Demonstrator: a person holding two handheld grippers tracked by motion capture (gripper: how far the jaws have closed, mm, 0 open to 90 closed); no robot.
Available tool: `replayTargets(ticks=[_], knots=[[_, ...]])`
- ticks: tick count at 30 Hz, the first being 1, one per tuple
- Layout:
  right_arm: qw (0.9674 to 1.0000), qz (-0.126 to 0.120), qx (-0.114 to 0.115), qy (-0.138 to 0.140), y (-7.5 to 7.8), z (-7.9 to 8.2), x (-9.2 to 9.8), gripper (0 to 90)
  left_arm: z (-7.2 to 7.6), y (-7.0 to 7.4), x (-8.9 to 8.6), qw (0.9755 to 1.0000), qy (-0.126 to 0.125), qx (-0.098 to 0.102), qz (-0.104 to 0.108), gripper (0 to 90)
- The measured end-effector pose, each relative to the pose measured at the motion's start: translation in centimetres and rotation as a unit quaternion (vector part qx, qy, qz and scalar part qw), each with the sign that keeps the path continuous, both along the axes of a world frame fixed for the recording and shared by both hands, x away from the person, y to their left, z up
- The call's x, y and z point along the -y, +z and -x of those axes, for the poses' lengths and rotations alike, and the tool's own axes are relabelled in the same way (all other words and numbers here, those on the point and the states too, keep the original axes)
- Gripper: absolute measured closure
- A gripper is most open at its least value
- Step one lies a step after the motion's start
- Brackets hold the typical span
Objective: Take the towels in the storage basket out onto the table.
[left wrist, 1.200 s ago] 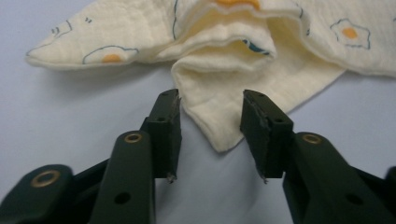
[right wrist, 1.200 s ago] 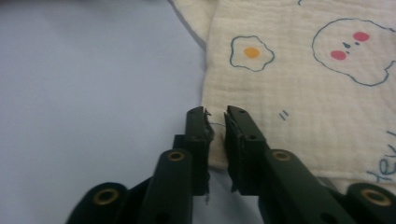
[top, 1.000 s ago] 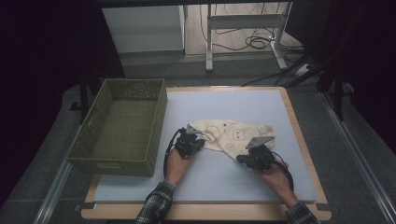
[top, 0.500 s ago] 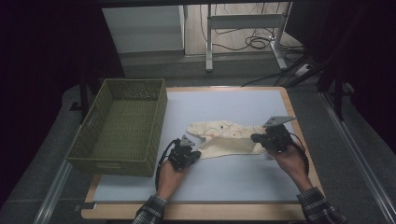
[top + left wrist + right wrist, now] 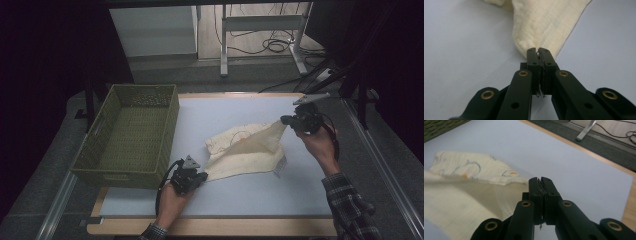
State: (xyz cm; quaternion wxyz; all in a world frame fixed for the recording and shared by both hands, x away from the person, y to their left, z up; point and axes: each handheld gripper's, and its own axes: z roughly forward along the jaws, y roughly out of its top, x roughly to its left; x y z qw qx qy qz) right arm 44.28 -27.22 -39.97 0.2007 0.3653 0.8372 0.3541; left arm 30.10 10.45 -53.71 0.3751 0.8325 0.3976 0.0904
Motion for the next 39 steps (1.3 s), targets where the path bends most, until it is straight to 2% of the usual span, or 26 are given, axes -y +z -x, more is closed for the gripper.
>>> replayTargets(ticks=[5, 6, 7, 9, 10, 11, 12, 16, 17, 18, 19, 20, 21, 23, 26, 28, 29, 30, 31, 32, 33, 34, 35, 36, 37, 39], knots=[[0.9995, 0.004, 0.0, -0.032, 0.7, -3.5, 0.3, 87.4, -0.1, -0.2, -0.1, 1.0, 0.004, 0.001, 0.006, 86.7], [0.999, 0.002, -0.004, -0.043, 0.6, -4.8, 0.5, 85.7, -0.2, -0.2, -0.1, 0.9999, 0.007, 0.003, 0.007, 81.7], [0.9987, 0.004, -0.008, -0.051, 0.5, -5.4, 0.5, 82.7, -0.3, -0.1, 0.0, 0.9999, 0.01, 0.006, 0.005, 75.4], [0.9983, 0.005, -0.013, -0.057, 0.3, -5.8, 0.6, 80.0, -0.4, 0.0, 0.2, 0.9998, 0.013, 0.009, 0.009, 73.1], [0.9983, -0.003, -0.017, -0.055, 0.0, -5.8, 0.7, 76.7, -0.6, 0.1, 0.3, 0.9998, 0.016, 0.014, 0.005, 66.1], [0.9983, -0.003, -0.017, -0.055, 0.0, -5.8, 0.7, 76.7, -0.6, 0.1, 0.3, 0.9998, 0.016, 0.014, 0.005, 64.5], [0.9987, -0.013, -0.025, -0.043, -0.7, -5.1, 0.9, 75.7, -0.7, 0.2, 0.4, 0.9997, 0.017, 0.018, 0.004, 63.7], [0.9986, -0.013, -0.051, -0.01, -3.2, -2.3, 1.3, 73.6, -0.9, 0.4, 0.4, 0.9993, 0.024, 0.026, 0.008, 57.4], [0.9986, -0.013, -0.051, -0.01, -3.2, -2.3, 1.3, 73.6, -0.9, 0.4, 0.4, 0.9993, 0.024, 0.026, 0.008, 56.6], [0.9981, -0.013, -0.059, -0.005, -4.0, -1.5, 1.5, 72.8, -0.9, 0.4, 0.4, 0.9992, 0.026, 0.029, 0.007, 56.6], [0.9975, -0.015, -0.069, 0.004, -5.4, 0.2, 1.8, 71.7, -0.9, 0.5, 0.5, 0.999, 0.03, 0.033, 0.005, 57.3], [0.9968, -0.017, -0.078, 0.008, -6.1, 0.9, 2.1, 70.1, -0.9, 0.5, 0.5, 0.999, 0.03, 0.033, 0.005, 57.6], [0.9968, -0.017, -0.078, 0.008, -6.1, 0.9, 2.1, 70.1, -0.9, 0.5, 0.5, 0.9989, 0.031, 0.034, 0.004, 57.6], [0.9963, -0.023, -0.083, 0.009, -7.8, 3.0, 2.7, 63.9, -0.9, 0.5, 0.4, 0.9989, 0.033, 0.034, 0.001, 57.8], [0.9961, -0.023, -0.084, 0.007, -8.6, 3.8, 2.9, 58.0, -1.0, 0.1, 0.4, 0.9987, 0.039, 0.034, -0.002, 57.2], [0.9945, -0.033, -0.099, 0.013, -10.5, 4.3, 3.0, 55.4, -1.1, -0.4, 0.6, 0.9986, 0.042, 0.032, -0.008, 56.9], [0.9941, -0.036, -0.101, 0.014, -10.9, 4.4, 2.9, 58.4, -1.1, -0.4, 0.6, 0.9986, 0.042, 0.032, -0.008, 57.4], [0.9938, -0.035, -0.104, 0.017, -11.4, 4.4, 2.8, 68.8, -1.0, -0.5, 0.7, 0.9983, 0.041, 0.039, -0.01, 60.2], [0.9938, -0.035, -0.104, 0.017, -11.4, 4.4, 2.8, 68.8, -1.0, -0.5, 0.7, 0.9981, 0.043, 0.043, -0.012, 60.2], [0.9949, -0.038, -0.092, 0.02, -11.6, 4.9, 2.6, 83.5, -1.1, -0.5, 0.6, 0.9988, 0.031, 0.038, -0.004, 71.7], [0.9949, -0.038, -0.092, 0.02, -11.6, 4.9, 2.6, 83.5, -1.1, -0.5, 0.6, 0.9988, 0.031, 0.038, -0.004, 79.0], [0.9948, -0.038, -0.093, 0.019, -11.6, 5.0, 2.5, 85.2, -1.1, -0.5, 0.5, 0.9993, 0.023, 0.029, 0.005, 79.0], [0.995, -0.035, -0.092, 0.019, -11.4, 5.4, 2.4, 86.0, -1.1, -0.5, 0.5, 0.9995, 0.02, 0.023, 0.011, 86.3], [0.9953, -0.033, -0.087, 0.025, -11.0, 6.2, 2.5, 86.0, -1.0, -0.3, 0.3, 0.9995, 0.017, 0.025, 0.013, 87.6], [0.9953, -0.033, -0.087, 0.025, -11.0, 6.2, 2.5, 86.0, -1.0, -0.3, 0.3, 0.9995, 0.017, 0.025, 0.013, 87.7], [0.9955, -0.039, -0.082, 0.025, -10.1, 8.1, 3.2, 85.9, -0.4, 0.5, -0.2, 0.9991, 0.012, 0.029, 0.028, 87.6]])
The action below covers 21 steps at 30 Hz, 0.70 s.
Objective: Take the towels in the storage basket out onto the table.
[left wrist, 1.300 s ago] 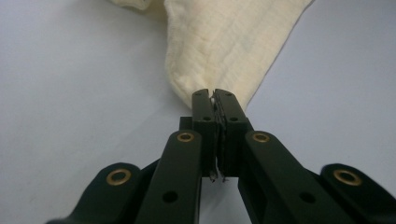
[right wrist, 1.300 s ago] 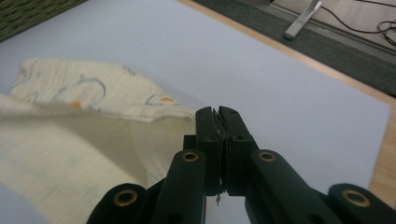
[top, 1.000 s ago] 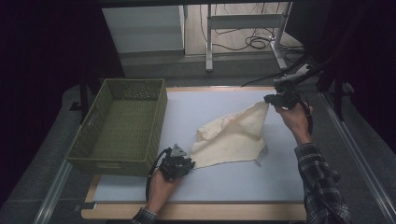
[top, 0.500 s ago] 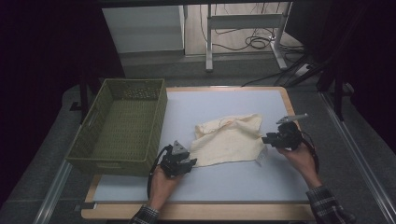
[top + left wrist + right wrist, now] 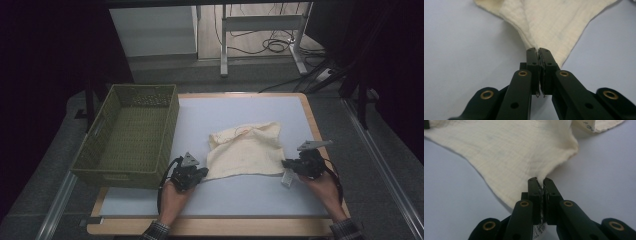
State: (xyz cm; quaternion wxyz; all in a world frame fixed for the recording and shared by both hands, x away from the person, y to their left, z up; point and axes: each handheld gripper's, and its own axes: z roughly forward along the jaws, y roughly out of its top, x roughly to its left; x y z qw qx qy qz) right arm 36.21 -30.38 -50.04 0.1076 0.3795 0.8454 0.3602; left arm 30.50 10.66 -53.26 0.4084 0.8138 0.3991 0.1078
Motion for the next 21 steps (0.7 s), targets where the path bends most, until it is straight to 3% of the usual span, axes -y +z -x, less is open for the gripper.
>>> replayTargets(ticks=[2, 6, 13, 14, 16, 21], knots=[[1.0, -0.002, -0.001, 0.0, 0.2, 0.6, 0.3, 85.7, 0.4, 0.3, -0.1, 1.0, -0.005, 0.001, 0.001, 87.3], [0.9998, -0.007, -0.016, 0.006, 0.3, 3.9, 1.2, 85.2, 1.6, 0.7, -0.2, 0.9998, -0.02, -0.004, -0.003, 86.7], [0.9992, -0.018, -0.032, 0.016, -0.7, 7.7, 1.8, 84.3, 4.3, 0.2, -0.8, 0.9987, -0.044, -0.028, 0.0, 85.8], [0.9989, -0.023, -0.037, 0.018, -0.9, 8.3, 2.0, 82.1, 4.7, 0.1, -0.9, 0.9984, -0.046, -0.032, -0.003, 82.3], [0.9991, -0.014, -0.04, 0.01, -1.2, 9.5, 2.4, 70.9, 4.8, 0.7, -1.1, 0.9993, -0.033, -0.012, -0.01, 66.0], [0.9996, -0.02, -0.02, -0.007, -0.3, 8.8, 3.1, 69.0, 3.0, 2.3, -0.7, 0.9995, -0.026, 0.014, -0.002, 62.2]])
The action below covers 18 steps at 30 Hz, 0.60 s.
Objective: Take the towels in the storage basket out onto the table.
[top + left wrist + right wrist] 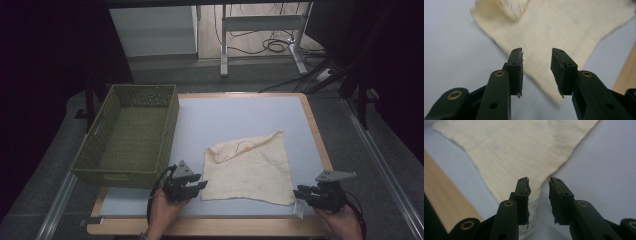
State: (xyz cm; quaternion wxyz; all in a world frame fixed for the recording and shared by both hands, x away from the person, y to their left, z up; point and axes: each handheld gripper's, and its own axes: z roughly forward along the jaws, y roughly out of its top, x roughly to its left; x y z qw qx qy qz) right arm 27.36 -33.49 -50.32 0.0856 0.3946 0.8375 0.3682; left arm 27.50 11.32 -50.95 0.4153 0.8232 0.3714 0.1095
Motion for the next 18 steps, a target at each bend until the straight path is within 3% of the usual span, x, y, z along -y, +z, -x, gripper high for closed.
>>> replayTargets(ticks=[4, 6, 11, 12, 13, 14, 17, 18], knots=[[0.9997, 0.007, 0.024, -0.002, 0.2, -2.0, -0.7, 67.8, -3.1, 0.8, 1.6, 0.9999, -0.007, 0.01, -0.006, 64.2], [0.9994, 0.005, 0.033, -0.004, 0.1, -2.7, -1.1, 67.3, -5.1, 0.8, 3.3, 0.9993, -0.022, 0.017, -0.023, 64.7], [0.9993, -0.006, 0.037, -0.002, -0.2, -3.4, -1.6, 65.3, -7.3, 0.3, 5.4, 0.9976, -0.039, 0.024, -0.051, 63.1], [0.9994, -0.009, 0.034, 0.001, -0.5, -3.6, -2.0, 64.1, -8.2, -0.4, 6.3, 0.9959, -0.043, 0.024, -0.076, 62.7], [0.9994, -0.009, 0.034, 0.001, -0.5, -3.6, -2.0, 64.1, -8.2, -0.4, 6.3, 0.9959, -0.043, 0.024, -0.076, 63.2], [0.9994, -0.008, 0.032, 0.004, -0.9, -3.7, -2.3, 63.1, -9.1, -1.2, 6.9, 0.9939, -0.043, 0.019, -0.1, 64.3], [0.9994, -0.01, 0.032, 0.006, -1.1, -3.6, -2.4, 62.8, -9.7, -1.9, 7.1, 0.9934, -0.044, 0.009, -0.106, 74.1], [0.9994, -0.011, 0.032, 0.007, -1.2, -3.5, -2.5, 62.5, -10.0, -2.0, 7.0, 0.9951, -0.04, 0.001, -0.091, 78.2]])
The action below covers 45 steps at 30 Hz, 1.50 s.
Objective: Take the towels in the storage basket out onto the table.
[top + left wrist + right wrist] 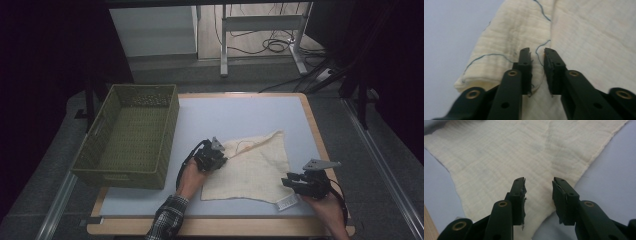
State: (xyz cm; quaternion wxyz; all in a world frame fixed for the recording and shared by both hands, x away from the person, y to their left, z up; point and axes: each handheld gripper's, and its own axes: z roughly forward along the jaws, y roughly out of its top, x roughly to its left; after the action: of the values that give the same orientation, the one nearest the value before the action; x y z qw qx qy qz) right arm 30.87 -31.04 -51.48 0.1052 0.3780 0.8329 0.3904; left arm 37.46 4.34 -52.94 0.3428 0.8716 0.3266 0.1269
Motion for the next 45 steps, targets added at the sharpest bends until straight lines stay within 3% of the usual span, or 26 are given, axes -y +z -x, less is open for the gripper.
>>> replayTargets(ticks=[1, 2, 4, 7, 8, 9, 13, 14, 15, 16, 17, 19, 20, 23, 27, 28, 29, 32, 33, 35, 36, 38, 41, 45], knots=[[1.0, 0.0, 0.0, 0.0, 0.0, 0.0, 0.0, 62.5, -0.2, 0.0, -0.1, 0.9999, 0.008, -0.004, 0.004, 78.2], [1.0, 0.001, -0.002, 0.001, -0.1, 0.1, 0.0, 62.2, -0.3, 0.1, -0.1, 0.9999, 0.01, -0.005, 0.0, 86.7], [1.0, 0.001, -0.004, 0.001, -0.1, 0.1, 0.1, 61.9, -0.5, 0.6, 0.1, 0.9999, 0.011, -0.002, -0.011, 87.8], [1.0, 0.001, -0.004, -0.001, -0.2, 0.0, 0.2, 62.0, -1.1, 1.3, -0.2, 0.9999, 0.017, -0.001, -0.001, 87.8], [1.0, 0.0, -0.005, 0.0, -0.2, 0.0, 0.3, 61.9, -1.9, 2.3, -0.6, 0.9995, 0.032, 0.009, 0.0, 87.7], [1.0, 0.001, -0.005, 0.0, -0.2, -0.1, 0.3, 61.7, -1.9, 2.3, -0.6, 0.9995, 0.032, 0.009, 0.0, 87.6], [1.0, 0.001, -0.007, -0.001, -0.2, -0.2, 0.4, 60.2, -4.4, 3.9, -1.7, 0.9974, 0.068, 0.023, -0.003, 87.2], [1.0, 0.003, -0.006, -0.001, -0.2, -0.4, 0.4, 59.4, -5.5, 4.4, -2.4, 0.9954, 0.09, 0.034, -0.002, 85.6], [1.0, 0.003, -0.006, -0.001, -0.2, -0.4, 0.4, 59.4, -5.5, 4.4, -2.4, 0.9954, 0.09, 0.034, -0.002, 83.7], [1.0, 0.005, -0.004, -0.002, -0.2, -0.6, 0.5, 58.5, -6.5, 4.8, -3.0, 0.994, 0.104, 0.034, 0.005, 78.2], [1.0, 0.005, -0.004, -0.002, -0.2, -0.6, 0.5, 58.5, -6.5, 4.8, -3.0, 0.994, 0.104, 0.034, 0.005, 72.0], [1.0, 0.004, -0.005, -0.004, -0.1, -0.8, 0.7, 57.9, -6.9, 5.1, -3.5, 0.9909, 0.126, 0.047, 0.006, 67.2], [0.9999, 0.005, -0.002, -0.013, 0.1, -1.2, 0.9, 57.9, -7.0, 5.1, -3.8, 0.9906, 0.128, 0.046, 0.013, 63.8], [0.9998, -0.002, -0.003, -0.02, 0.3, -1.8, 1.1, 57.9, -7.0, 4.9, -3.9, 0.9901, 0.13, 0.052, 0.008, 57.4], [0.9994, -0.006, -0.001, -0.035, 0.7, -3.7, 1.3, 58.4, -7.4, 4.1, -4.1, 0.9899, 0.134, 0.044, 0.015, 54.9], [0.9992, -0.002, 0.003, -0.04, 0.9, -4.8, 1.3, 60.0, -7.7, 3.7, -4.2, 0.9897, 0.137, 0.037, 0.018, 55.1], [0.9992, -0.002, 0.003, -0.04, 0.9, -4.8, 1.3, 60.0, -7.7, 3.7, -4.2, 0.9897, 0.137, 0.037, 0.018, 55.0], [0.9987, 0.0, 0.001, -0.052, 1.1, -7.1, 1.3, 65.4, -8.4, 2.6, -4.5, 0.9885, 0.147, 0.031, 0.017, 55.1], [0.9987, 0.0, 0.001, -0.052, 1.1, -7.1, 1.3, 65.4, -8.4, 2.6, -4.5, 0.9885, 0.147, 0.031, 0.017, 55.1], [0.9983, 0.002, 0.002, -0.058, 1.1, -8.5, 1.2, 67.4, -8.8, 2.1, -4.7, 0.9876, 0.154, 0.023, 0.023, 55.0], [0.998, 0.001, 0.007, -0.062, 1.2, -10.0, 1.0, 69.1, -9.1, 1.6, -5.0, 0.9874, 0.154, 0.02, 0.033, 54.7], [0.9979, 0.0, 0.007, -0.064, 1.2, -10.5, 0.9, 69.6, -9.2, 1.4, -5.0, 0.9874, 0.154, 0.018, 0.033, 54.6], [0.9973, -0.001, 0.008, -0.073, 1.3, -12.8, 0.3, 71.5, -9.6, 0.7, -5.1, 0.9868, 0.158, 0.016, 0.03, 54.0], [0.9964, 0.017, 0.011, -0.083, 0.9, -15.3, -0.6, 73.9, -10.1, -0.2, -5.2, 0.9861, 0.164, 0.015, 0.025, 55.2]])
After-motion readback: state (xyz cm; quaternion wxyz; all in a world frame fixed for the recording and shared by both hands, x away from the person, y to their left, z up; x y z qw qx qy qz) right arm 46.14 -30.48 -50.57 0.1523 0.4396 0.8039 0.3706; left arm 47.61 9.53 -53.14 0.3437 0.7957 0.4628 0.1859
